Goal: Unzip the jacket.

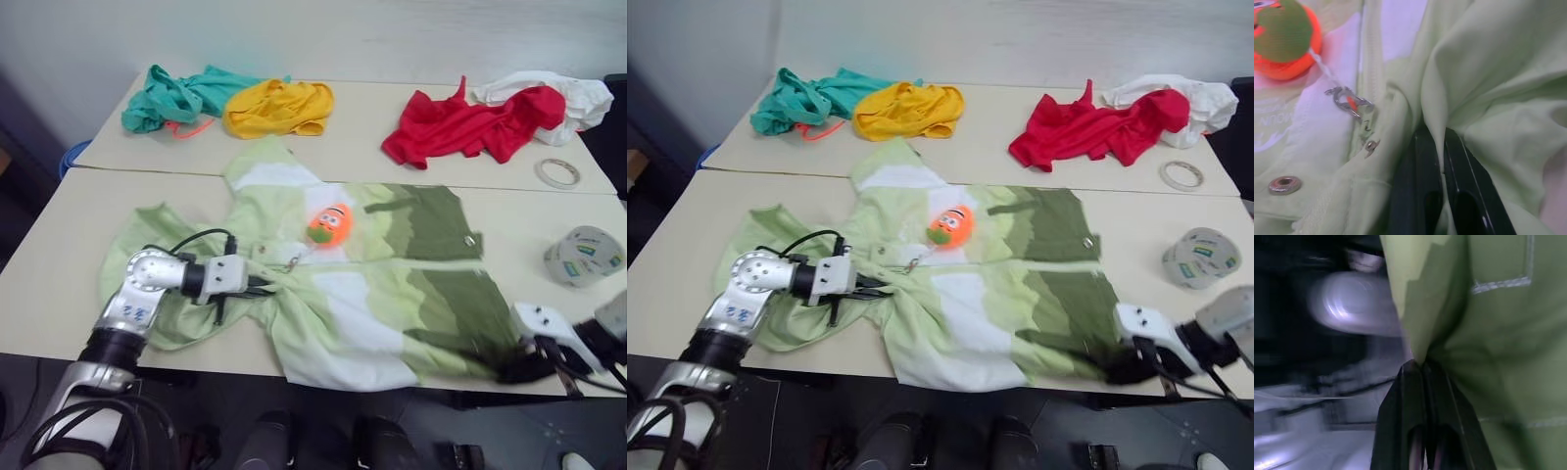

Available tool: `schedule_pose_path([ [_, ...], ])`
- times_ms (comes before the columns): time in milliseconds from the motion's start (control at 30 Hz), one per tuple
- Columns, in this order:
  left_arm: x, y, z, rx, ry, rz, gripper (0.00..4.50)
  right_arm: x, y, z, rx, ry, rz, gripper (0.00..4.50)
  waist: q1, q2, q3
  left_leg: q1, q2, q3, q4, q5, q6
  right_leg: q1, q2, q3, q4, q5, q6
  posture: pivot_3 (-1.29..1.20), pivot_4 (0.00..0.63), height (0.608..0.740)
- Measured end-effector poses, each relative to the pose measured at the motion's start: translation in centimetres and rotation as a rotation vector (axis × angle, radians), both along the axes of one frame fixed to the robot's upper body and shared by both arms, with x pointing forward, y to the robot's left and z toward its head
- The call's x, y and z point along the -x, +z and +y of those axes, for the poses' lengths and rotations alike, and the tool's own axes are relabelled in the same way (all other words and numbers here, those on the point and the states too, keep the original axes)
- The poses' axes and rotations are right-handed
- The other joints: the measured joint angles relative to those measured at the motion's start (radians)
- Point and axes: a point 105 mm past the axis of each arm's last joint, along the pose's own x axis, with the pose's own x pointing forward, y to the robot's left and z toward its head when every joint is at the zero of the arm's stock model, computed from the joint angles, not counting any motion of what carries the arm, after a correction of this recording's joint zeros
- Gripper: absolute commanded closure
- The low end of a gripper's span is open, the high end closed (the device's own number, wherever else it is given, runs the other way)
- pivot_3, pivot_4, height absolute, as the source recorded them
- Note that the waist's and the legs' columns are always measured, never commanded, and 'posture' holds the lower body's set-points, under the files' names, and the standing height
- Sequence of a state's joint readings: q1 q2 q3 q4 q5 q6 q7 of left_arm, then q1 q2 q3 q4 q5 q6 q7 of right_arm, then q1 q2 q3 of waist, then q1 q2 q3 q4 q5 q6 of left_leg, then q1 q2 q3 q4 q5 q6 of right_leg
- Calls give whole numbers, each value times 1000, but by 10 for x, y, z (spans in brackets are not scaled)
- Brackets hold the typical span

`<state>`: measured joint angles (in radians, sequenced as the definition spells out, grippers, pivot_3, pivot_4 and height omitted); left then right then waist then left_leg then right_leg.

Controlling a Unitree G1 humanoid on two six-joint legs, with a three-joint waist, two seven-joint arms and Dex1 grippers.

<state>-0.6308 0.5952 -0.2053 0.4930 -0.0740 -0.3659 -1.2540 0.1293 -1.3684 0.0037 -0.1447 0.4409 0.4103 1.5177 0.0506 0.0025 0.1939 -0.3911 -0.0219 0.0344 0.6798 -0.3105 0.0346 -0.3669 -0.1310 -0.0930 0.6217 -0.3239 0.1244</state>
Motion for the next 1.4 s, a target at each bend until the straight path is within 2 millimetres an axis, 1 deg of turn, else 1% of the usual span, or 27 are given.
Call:
schedule_pose_path([
  [33,-2,1,-5,-2,-23,-6,4500,12,-1,5,-26,-4,35,4476,-4,-1,1,1,1,1,-1,-1,0,0,0,1,-1,0,0,0,150,740],
  [67,-2,1,-6,-4,-33,-6,4500,18,-2,10,-43,-7,39,4476,-8,-2,1,1,2,2,-1,-1,0,0,0,2,-1,0,0,0,150,740],
  [100,-2,0,-5,-9,-37,0,4500,17,-2,13,-69,-19,7,4476,-14,-3,1,2,3,2,-1,-2,-1,0,0,2,-1,0,0,0,150,740],
  [133,-1,-3,-1,-20,-36,17,4500,9,-3,17,-102,-47,-89,4476,-23,-5,1,2,4,1,-1,-2,-2,1,0,2,-1,0,0,0,150,740],
  [167,1,-4,3,-27,-36,27,4289,-1,-4,19,-128,-76,-190,4496,-27,-7,1,2,4,1,-2,-2,-2,0,0,2,0,0,0,0,150,740],
  [200,1,-4,5,-27,-33,34,4055,-8,-4,20,-157,-108,-269,4307,-28,-7,1,2,4,2,-1,-2,-3,0,0,2,0,0,0,0,150,740],
  [267,7,-4,18,-10,1,84,3603,-11,1,21,-217,-146,-317,3862,-30,-3,3,2,4,2,-2,-2,-3,-1,0,4,0,0,0,0,150,740],
  [333,16,-6,37,13,55,153,2994,-9,8,19,-269,-181,-329,3249,-31,-3,3,2,6,2,-3,-2,-3,-1,1,3,0,0,0,0,150,740],
  [400,23,-4,48,22,89,193,2355,-7,20,20,-358,-250,-321,2547,-28,-3,3,2,6,1,-2,-2,-3,0,1,2,-1,0,0,0,150,740],
  [467,34,0,58,50,132,260,1709,-2,42,23,-504,-371,-230,1835,-28,-3,3,2,6,0,-1,-3,-2,1,-1,4,-1,0,0,0,150,740],
  [500,39,3,62,62,151,284,1429,2,51,23,-541,-400,-181,1533,-28,-3,3,2,6,-1,-1,-3,-1,2,-2,7,-2,0,0,0,150,740],
  [567,49,11,72,112,202,326,745,8,69,24,-602,-444,-97,774,-28,-2,3,4,7,-4,-2,-6,-1,6,-3,10,-9,0,-2,0,150,740],
  [633,56,17,78,159,238,340,715,4,86,26,-654,-454,-101,65,-28,-2,3,5,7,-5,-2,-9,-1,7,-3,10,-11,0,-2,0,150,740],
  [667,60,18,80,174,257,347,715,-5,98,28,-686,-444,-146,28,-29,-2,4,5,7,-4,-1,-10,-2,7,-3,10,-11,0,-3,0,150,740],
  [733,61,22,82,196,285,333,350,-24,115,34,-695,-397,-265,0,-30,-1,4,5,7,-4,-2,-11,-5,6,-3,11,-11,0,-3,0,150,740],
  [800,58,31,80,222,301,305,24,-51,122,49,-631,-294,-460,0,-35,-1,4,5,7,-3,-3,-11,-6,4,-2,11,-11,0,-3,0,150,740],
  [833,56,36,77,234,298,292,24,-63,120,58,-601,-247,-542,0,-39,-1,4,4,7,-3,-4,-11,-7,2,-1,11,-11,0,-3,0,150,740],
  [867,53,42,73,251,295,277,24,-78,115,71,-566,-183,-619,0,-40,-1,4,2,7,-1,-4,-9,-4,0,-1,12,-10,0,-3,0,150,740],
  [933,46,52,62,289,279,247,24,-103,102,97,-533,-103,-696,0,-38,-2,4,-1,5,2,-5,-5,-3,-6,0,13,-7,0,-3,0,150,740],
  [967,40,57,53,309,260,230,24,-119,95,113,-517,-71,-731,0,-39,-2,4,-3,3,4,-5,-3,-3,-10,0,12,0,0,-3,0,150,740],
  [1033,31,61,35,307,222,198,24,-143,87,138,-470,5,-792,0,-42,-2,4,-6,1,6,-4,-2,0,-13,2,7,3,0,-2,0,150,740],
  [1067,24,59,29,279,218,178,24,-156,84,151,-437,53,-828,0,-45,-2,4,-7,0,6,-2,-1,0,-14,2,6,5,0,-2,0,150,740],
  [1133,10,50,23,220,231,151,24,-176,81,170,-388,118,-876,0,-51,-2,4,-9,-1,5,0,-1,1,-14,2,4,5,1,-1,0,150,740],
  [1200,-4,40,20,206,263,147,24,-191,76,184,-348,161,-898,0,-54,-2,4,-9,-1,4,1,0,2,-14,2,3,5,1,0,0,150,740],
  [1300,-14,23,18,185,296,159,24,-205,63,200,-305,208,-900,0,-56,-2,4,-11,0,2,1,0,2,-14,2,0,5,1,0,0,150,740],
  [1367,-20,11,17,132,312,152,0,-217,59,209,-289,185,-900,418,-60,-2,4,-11,0,2,1,0,2,-15,2,-1,6,1,0,0,150,740],
  [1400,-22,10,16,126,317,138,0,-221,59,210,-276,176,-900,631,-60,-2,4,-11,0,1,1,0,2,-15,1,-2,6,1,0,0,150,740],
])
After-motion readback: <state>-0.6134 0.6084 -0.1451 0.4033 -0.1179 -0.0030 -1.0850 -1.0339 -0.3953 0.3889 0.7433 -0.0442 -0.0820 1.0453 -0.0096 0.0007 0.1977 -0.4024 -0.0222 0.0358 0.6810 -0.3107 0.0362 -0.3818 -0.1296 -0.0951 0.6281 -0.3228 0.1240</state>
